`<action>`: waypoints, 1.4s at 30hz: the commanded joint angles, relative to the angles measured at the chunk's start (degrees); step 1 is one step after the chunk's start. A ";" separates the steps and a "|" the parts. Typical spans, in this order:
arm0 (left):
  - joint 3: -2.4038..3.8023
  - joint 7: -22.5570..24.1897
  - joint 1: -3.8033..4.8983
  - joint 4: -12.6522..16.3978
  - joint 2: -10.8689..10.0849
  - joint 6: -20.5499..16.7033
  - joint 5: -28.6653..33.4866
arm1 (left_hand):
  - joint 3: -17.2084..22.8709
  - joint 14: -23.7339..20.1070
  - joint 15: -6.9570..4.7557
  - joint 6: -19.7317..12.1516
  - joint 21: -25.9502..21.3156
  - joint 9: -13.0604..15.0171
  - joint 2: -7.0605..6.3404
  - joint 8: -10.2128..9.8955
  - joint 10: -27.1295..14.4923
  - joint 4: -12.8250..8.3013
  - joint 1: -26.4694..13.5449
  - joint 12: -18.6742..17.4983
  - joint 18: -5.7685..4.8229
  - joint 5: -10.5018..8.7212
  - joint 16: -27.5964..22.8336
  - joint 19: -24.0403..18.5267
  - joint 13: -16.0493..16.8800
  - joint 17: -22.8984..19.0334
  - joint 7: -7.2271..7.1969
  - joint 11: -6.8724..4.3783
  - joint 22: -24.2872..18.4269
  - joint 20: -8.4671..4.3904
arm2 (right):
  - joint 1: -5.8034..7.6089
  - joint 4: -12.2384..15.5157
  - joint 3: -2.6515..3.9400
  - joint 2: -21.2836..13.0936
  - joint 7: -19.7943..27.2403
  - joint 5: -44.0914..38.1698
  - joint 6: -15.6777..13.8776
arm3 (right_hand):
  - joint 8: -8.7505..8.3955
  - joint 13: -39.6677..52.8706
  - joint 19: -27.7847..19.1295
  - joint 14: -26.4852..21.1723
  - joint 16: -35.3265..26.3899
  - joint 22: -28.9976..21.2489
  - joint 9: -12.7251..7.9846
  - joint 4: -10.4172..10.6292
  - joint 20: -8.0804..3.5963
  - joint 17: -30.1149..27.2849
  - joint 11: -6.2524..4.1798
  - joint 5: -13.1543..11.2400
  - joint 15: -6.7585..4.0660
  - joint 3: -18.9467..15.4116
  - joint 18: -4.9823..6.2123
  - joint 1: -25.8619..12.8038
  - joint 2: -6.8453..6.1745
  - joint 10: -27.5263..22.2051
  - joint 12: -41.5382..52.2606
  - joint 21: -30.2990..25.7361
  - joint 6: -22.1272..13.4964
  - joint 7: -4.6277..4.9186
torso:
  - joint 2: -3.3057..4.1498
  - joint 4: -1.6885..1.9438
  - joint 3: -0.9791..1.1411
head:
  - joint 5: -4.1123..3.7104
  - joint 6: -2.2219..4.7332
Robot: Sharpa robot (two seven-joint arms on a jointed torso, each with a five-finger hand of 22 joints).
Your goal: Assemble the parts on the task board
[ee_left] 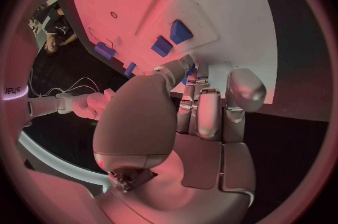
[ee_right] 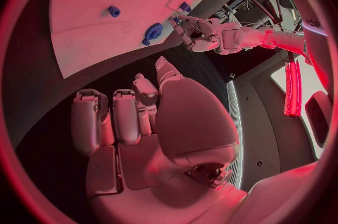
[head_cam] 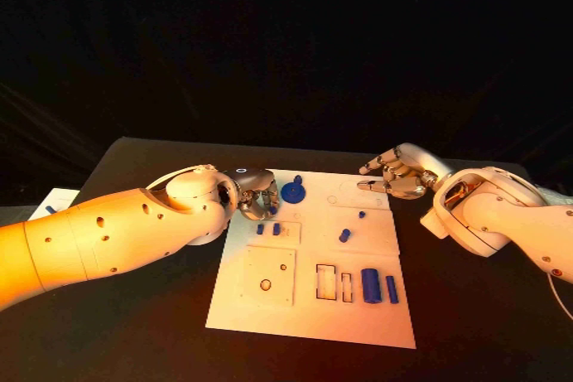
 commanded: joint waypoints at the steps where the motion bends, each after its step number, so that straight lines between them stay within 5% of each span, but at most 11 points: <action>1: -0.01 -0.52 -0.02 -0.06 0.11 1.28 0.11 | -0.11 2.34 0.55 -0.68 -0.30 -0.18 -0.19 -0.32 -0.63 0.21 -0.63 -0.36 -0.24 -0.14 0.13 1.12 -0.13 -0.13 0.03 -0.02 -0.08 0.53 | -0.02 0.10 0.00 0.04 0.20 -0.32 0.61 | 0.05 0.00 -0.34 2.66 -0.33 0.03 0.06 -0.02 -0.10 0.05 -0.33 0.34 -0.33 -0.35 0.49 -0.11 0.47 0.21 0.13 -0.25 0.34 0.03 | -0.04 0.04 0.01 | -0.04 -0.04; 12: -0.02 -0.74 -0.02 -0.06 0.08 1.35 0.11 | -0.24 2.22 0.69 -2.08 -0.55 -0.80 -0.61 -0.42 -1.58 0.18 -0.91 -0.35 -0.19 -0.12 0.01 1.06 -0.33 -0.63 0.20 0.15 -0.20 0.69 | -0.02 0.10 0.00 0.03 0.18 -0.32 0.62 | 0.05 0.00 -0.34 2.66 -0.33 0.03 0.06 -0.02 -0.10 0.05 -0.33 0.34 -0.33 -0.35 0.49 -0.11 0.47 0.21 0.13 -0.25 0.34 0.03 | -0.05 0.02 -0.01 | 0.01 0.02; 20: -0.02 -1.51 -0.02 -0.19 -0.43 1.62 0.11 | -1.41 1.98 1.33 -6.28 -1.41 -2.64 -1.87 -0.36 -5.11 -0.19 -1.22 -0.26 -0.09 -0.12 -0.24 0.95 -0.54 -1.73 1.13 0.99 -0.76 1.19 | -0.02 -0.20 0.00 -0.01 0.06 -0.32 0.65 | 0.04 -0.69 -0.51 2.59 -0.63 -0.26 0.06 -0.01 -0.11 -0.32 -0.33 0.33 -0.33 -0.42 0.55 -0.09 0.50 -0.25 -0.77 -0.38 0.33 0.03 | -0.06 0.02 -0.02 | -0.01 0.09; 26: 0.01 -0.15 0.00 -1.16 -1.71 -2.24 2.19 | -1.21 1.82 1.58 -5.95 -0.72 -3.05 -0.90 0.12 -6.36 -0.64 -0.25 -0.11 -0.26 -0.02 -0.31 0.96 -0.49 -2.21 1.20 1.28 -0.02 1.49 | -0.02 -1.00 0.00 -0.09 0.15 -0.62 1.34 | -0.01 -19.84 -3.78 0.90 -6.40 -5.71 0.21 -0.18 -0.30 -6.65 -0.43 0.86 -0.49 0.28 1.69 2.80 1.35 -12.13 -26.00 -3.26 0.59 0.02 | -0.10 0.01 -0.02 | -0.08 0.22; 30: 0.04 3.14 0.04 -1.88 -2.95 -7.01 8.35 | 0.56 -0.32 1.57 -4.29 -5.80 -3.11 0.47 0.77 -5.04 -1.39 1.34 0.86 0.66 -0.87 -4.42 -1.08 -0.21 -8.32 1.21 1.20 -3.93 1.66 | -0.02 -1.48 0.00 -0.18 0.41 -2.48 2.89 | 0.21 -31.87 -4.67 0.56 -9.47 -7.64 0.47 0.00 0.06 -9.65 0.40 1.00 0.05 2.50 1.98 5.75 0.77 -14.35 -39.54 -4.62 2.18 0.48 | -0.07 -0.02 0.05 | -0.17 0.27; 32: 0.04 5.33 0.06 -2.19 -3.59 -9.80 13.99 | 1.00 -1.45 1.40 -3.95 -7.88 -3.26 0.70 0.82 -4.11 -1.53 1.54 1.49 1.00 -1.43 -6.34 -2.07 -0.07 -10.98 1.14 1.03 -5.44 1.69 | -0.02 -1.61 0.00 -0.23 0.49 -4.32 4.09 | 0.14 -36.46 -4.71 0.62 -9.99 -7.91 0.52 -0.15 0.31 -10.07 0.79 0.57 0.42 3.59 2.06 6.91 0.39 -14.76 -44.02 -4.88 2.79 0.70 | -0.06 -0.04 0.02 | -0.25 0.42; 36: 0.01 11.29 0.08 -2.65 -4.92 -15.63 33.71 | 2.85 -7.24 1.76 -2.33 -22.32 -3.42 1.71 1.39 -4.18 -2.32 2.78 1.87 3.43 -1.53 -16.03 -7.69 -0.18 -23.80 1.95 1.58 -16.59 1.88 | -0.04 -1.41 0.00 -0.26 0.31 -11.62 6.91 | -0.07 -45.41 -4.82 0.67 -11.26 -8.55 0.65 -1.45 0.58 -11.11 0.69 -0.17 0.43 6.79 2.15 9.74 -0.72 -12.37 -50.56 -5.45 4.51 -0.18 | -0.05 0.03 0.03 | -0.69 0.54; 42: -0.39 20.23 0.09 -1.76 -6.58 -15.44 69.55 | 2.35 -10.02 1.64 -0.58 -26.78 -3.34 2.66 2.37 -1.48 -2.84 2.96 4.42 4.10 -1.52 -20.71 -9.89 0.63 -29.77 2.13 1.18 -19.75 1.87 | -0.46 -0.35 -0.03 -0.21 -0.70 -23.81 10.55 | -0.38 -51.69 -4.43 0.97 -11.98 -8.36 0.63 -2.35 0.33 -11.73 0.21 -1.10 0.18 10.01 2.10 10.09 -1.97 -9.73 -53.93 -5.49 5.63 -1.18 | -0.04 0.02 -0.03 | -2.00 0.68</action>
